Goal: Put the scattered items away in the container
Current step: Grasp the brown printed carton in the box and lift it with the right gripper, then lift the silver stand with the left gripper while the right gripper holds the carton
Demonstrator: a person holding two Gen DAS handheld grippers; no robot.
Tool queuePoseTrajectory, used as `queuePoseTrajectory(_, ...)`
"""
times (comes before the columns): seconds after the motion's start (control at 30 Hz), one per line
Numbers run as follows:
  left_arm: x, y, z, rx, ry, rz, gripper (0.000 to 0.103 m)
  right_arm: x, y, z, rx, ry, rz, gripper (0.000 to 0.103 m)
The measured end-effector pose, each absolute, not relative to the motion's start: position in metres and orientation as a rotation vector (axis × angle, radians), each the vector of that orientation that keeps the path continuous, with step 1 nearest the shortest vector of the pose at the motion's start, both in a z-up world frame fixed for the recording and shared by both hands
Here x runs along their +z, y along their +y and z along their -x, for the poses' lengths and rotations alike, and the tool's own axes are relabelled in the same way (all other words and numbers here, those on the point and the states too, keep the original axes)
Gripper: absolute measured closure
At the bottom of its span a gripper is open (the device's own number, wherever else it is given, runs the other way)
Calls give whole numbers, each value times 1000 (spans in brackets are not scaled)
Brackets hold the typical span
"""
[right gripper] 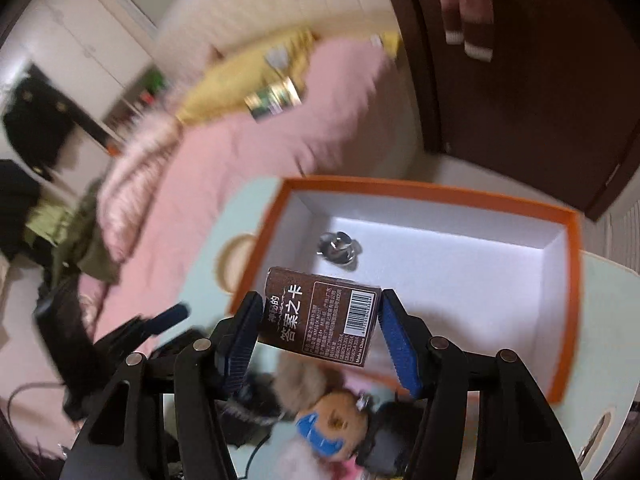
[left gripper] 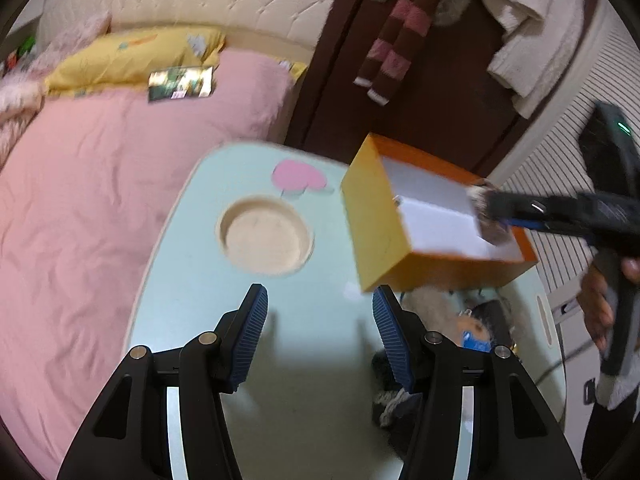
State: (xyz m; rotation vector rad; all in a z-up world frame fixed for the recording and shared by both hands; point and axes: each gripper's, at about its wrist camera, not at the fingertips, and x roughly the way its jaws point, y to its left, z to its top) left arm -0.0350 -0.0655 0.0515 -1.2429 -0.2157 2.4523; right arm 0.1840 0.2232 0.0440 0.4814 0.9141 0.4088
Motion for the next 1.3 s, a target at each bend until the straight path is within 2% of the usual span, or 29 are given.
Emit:
queuePoseTrajectory(0.13, 79, -48, 51, 2372, -104, 1149, 47, 49, 222, -131, 438, 814, -470, 44)
queuePoseTrajectory(0.27, 97, -23, 77, 2327, 21, 1161, 47, 24, 226, -94, 420, 841, -463, 44)
queuePoseTrajectory(0.4, 95, 14, 102, 2307, 248, 1226, 47, -3, 233, -79, 460, 862, -560, 44)
queuePoseTrajectory(0.57, 75, 64, 112, 2290, 429, 1246, 48, -12, 235, -71, 477, 822, -653, 43)
queuePoseTrajectory(0.63, 73, 79, 108, 2277, 476, 1212, 48, -13, 233, -67, 493, 808, -683, 43)
queuePoseTrajectory(0.7, 68, 90, 106, 2259, 517, 1211, 56, -15, 231, -66, 494, 800, -698, 42)
queuePoseTrajectory(0.97, 31, 100, 125, 2256, 618, 1398, 57, -16, 213, -62, 503, 775, -739, 42)
queuePoseTrajectory(1.3, 16, 110, 133, 2278, 709, 1390, 57, -21, 211, -65, 532, 777, -761, 42)
